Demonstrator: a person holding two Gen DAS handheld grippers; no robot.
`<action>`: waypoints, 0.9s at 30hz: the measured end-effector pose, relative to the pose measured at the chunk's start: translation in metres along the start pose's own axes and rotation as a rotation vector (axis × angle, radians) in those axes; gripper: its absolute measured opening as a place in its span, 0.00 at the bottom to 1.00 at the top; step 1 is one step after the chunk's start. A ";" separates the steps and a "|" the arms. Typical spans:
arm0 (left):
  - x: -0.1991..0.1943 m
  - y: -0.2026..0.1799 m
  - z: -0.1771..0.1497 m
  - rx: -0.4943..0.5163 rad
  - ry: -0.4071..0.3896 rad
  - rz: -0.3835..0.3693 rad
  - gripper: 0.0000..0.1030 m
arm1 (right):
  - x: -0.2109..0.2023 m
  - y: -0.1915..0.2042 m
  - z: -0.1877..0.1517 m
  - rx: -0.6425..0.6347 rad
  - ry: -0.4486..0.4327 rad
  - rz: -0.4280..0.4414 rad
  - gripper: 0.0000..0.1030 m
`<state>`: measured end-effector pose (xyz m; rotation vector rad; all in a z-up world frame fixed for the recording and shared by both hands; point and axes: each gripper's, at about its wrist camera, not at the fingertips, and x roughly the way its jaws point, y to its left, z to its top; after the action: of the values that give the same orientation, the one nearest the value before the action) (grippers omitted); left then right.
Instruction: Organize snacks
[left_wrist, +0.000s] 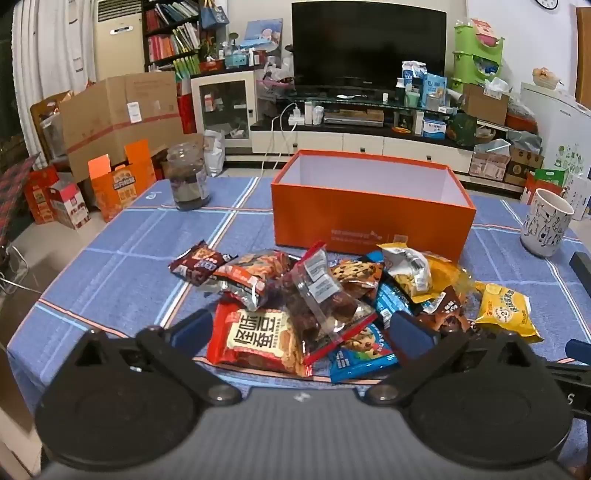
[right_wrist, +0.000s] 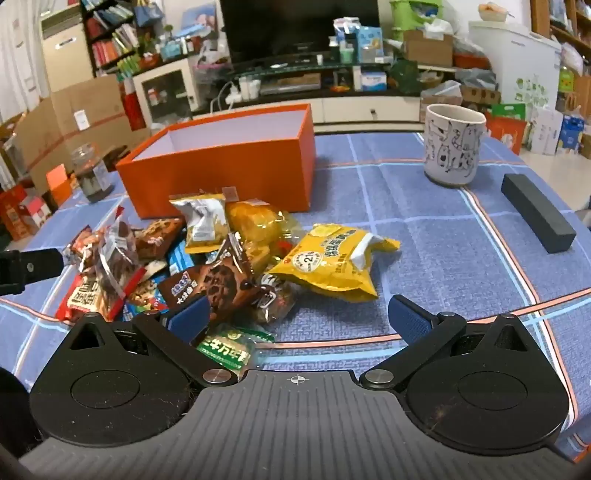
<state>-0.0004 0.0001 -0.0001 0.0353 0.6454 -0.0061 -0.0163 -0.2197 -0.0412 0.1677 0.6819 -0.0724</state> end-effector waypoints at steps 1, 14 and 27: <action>0.000 0.000 0.000 0.001 -0.002 0.000 0.98 | 0.000 0.000 -0.001 -0.001 0.000 0.000 0.94; 0.009 0.001 -0.003 -0.006 0.029 -0.007 0.99 | 0.006 0.001 0.003 -0.001 0.011 -0.007 0.94; 0.011 0.002 -0.004 -0.011 0.043 -0.010 0.99 | 0.006 0.000 0.004 -0.006 0.010 -0.008 0.94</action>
<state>0.0061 0.0027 -0.0102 0.0212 0.6887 -0.0115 -0.0091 -0.2204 -0.0426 0.1600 0.6927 -0.0770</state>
